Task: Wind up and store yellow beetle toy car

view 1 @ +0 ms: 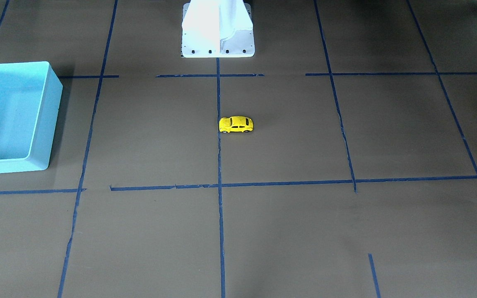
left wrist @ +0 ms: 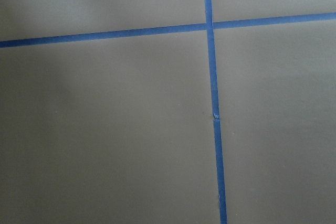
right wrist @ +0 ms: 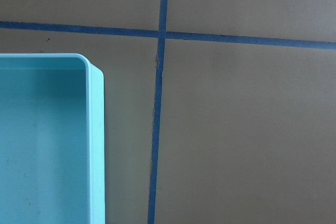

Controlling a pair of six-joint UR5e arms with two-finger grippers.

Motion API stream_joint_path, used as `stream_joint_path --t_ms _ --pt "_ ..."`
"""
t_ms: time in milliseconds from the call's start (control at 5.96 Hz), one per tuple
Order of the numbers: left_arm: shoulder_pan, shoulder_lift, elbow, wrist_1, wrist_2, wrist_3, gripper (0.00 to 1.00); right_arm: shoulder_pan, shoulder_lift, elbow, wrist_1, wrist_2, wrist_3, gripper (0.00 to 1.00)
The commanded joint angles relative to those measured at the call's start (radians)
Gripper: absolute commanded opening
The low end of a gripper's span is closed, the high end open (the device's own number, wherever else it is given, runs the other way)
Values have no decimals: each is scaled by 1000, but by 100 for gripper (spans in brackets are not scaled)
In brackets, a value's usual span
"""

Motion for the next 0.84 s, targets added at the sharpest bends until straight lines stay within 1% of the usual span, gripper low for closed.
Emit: stream_joint_path --t_ms 0,671 --pt "0 0 1 0 0 0 100 -2 6 -1 2 0 -3 100" --pt "0 -12 17 0 0 -2 100 -2 1 -7 0 -4 -2 100"
